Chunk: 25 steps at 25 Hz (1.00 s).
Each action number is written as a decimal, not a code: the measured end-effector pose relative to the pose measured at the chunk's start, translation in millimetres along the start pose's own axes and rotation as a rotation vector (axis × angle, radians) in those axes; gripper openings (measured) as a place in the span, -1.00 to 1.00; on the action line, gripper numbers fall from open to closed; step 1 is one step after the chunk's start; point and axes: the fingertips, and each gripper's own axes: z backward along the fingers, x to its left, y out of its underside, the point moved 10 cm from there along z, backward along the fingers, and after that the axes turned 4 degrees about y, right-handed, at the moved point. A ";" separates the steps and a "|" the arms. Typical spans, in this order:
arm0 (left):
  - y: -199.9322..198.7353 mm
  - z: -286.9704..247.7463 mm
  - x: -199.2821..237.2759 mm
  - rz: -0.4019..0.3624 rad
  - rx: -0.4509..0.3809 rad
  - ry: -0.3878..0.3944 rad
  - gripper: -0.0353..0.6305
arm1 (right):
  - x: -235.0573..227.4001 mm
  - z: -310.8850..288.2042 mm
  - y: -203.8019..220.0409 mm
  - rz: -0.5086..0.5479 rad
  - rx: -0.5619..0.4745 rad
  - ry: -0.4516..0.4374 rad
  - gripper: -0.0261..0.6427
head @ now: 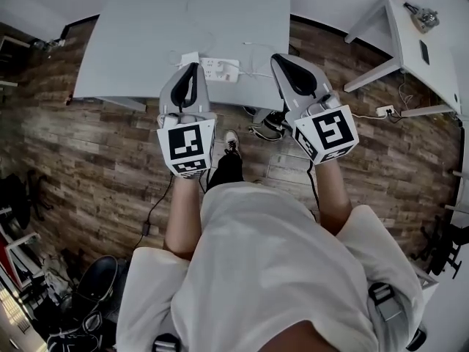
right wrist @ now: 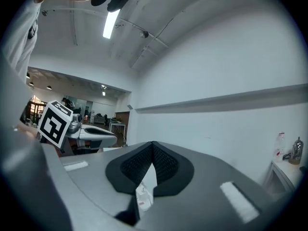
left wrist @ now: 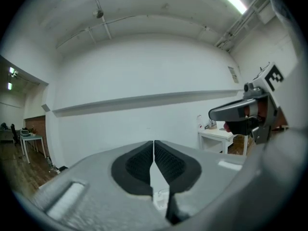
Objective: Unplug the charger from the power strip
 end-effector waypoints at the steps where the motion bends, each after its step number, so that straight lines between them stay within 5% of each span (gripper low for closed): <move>1: -7.6 3.7 -2.9 -0.011 -0.016 0.002 -0.85 | 0.9 5.2 -7.2 0.001 -0.013 -0.004 -0.92; 7: -39.8 17.1 -16.5 -0.087 -0.085 -0.008 -0.88 | -0.7 24.8 -31.4 0.031 -0.051 -0.011 -0.92; 25: -35.8 15.6 -19.4 -0.042 -0.086 0.035 -0.88 | -1.1 25.2 -20.0 -0.029 -0.044 0.002 -0.92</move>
